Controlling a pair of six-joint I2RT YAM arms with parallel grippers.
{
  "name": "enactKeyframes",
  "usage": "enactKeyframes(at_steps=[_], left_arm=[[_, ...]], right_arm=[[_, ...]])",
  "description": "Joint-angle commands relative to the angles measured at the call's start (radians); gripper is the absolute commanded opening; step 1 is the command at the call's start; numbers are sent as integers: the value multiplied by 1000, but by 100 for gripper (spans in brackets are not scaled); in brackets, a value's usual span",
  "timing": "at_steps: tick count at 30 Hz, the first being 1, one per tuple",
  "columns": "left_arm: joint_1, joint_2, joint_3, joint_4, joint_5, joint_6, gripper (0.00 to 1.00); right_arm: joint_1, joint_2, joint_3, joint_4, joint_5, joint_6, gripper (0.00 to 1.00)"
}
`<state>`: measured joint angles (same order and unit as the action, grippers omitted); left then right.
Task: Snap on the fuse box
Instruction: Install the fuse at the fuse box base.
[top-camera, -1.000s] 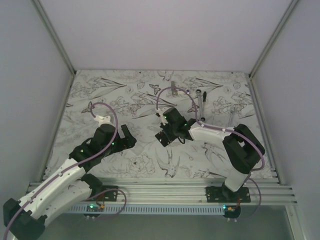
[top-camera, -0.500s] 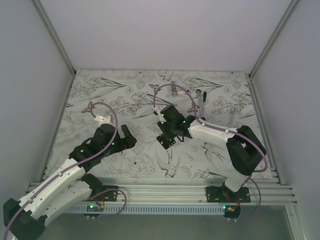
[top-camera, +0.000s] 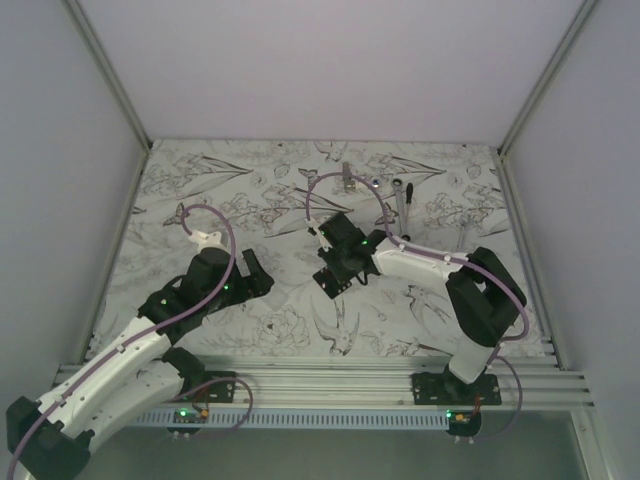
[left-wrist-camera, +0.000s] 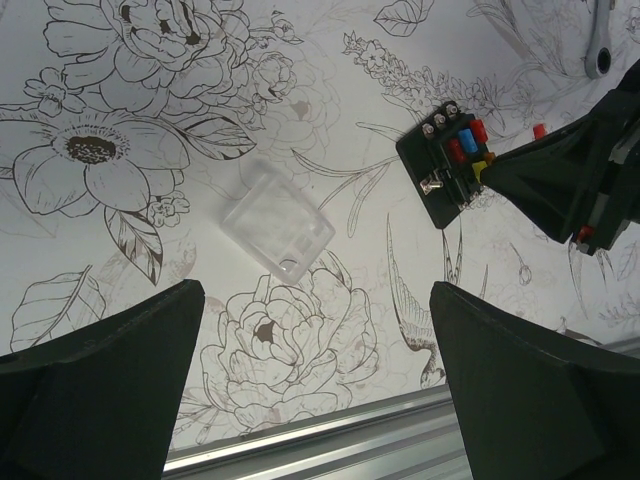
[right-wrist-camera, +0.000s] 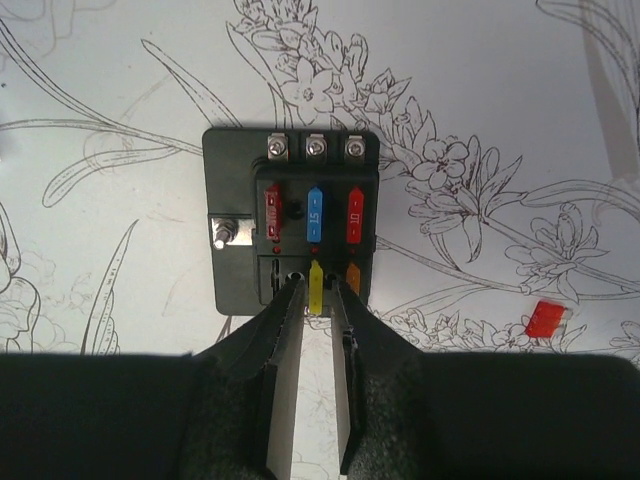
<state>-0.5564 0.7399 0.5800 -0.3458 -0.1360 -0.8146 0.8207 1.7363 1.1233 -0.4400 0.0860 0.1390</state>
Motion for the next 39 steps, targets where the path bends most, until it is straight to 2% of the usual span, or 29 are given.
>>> enactKeyframes(at_steps=[1, 12, 30, 39], left_arm=[[4, 4, 25, -28, 6, 0, 100], [4, 5, 27, -28, 7, -2, 100], [4, 7, 30, -28, 10, -5, 100], [4, 0, 29, -28, 13, -5, 100]], right_arm=[[9, 17, 39, -17, -8, 8, 22], [10, 49, 60, -41, -6, 14, 9], [55, 233, 144, -238, 40, 44, 0], [42, 216, 27, -233, 26, 87, 0]])
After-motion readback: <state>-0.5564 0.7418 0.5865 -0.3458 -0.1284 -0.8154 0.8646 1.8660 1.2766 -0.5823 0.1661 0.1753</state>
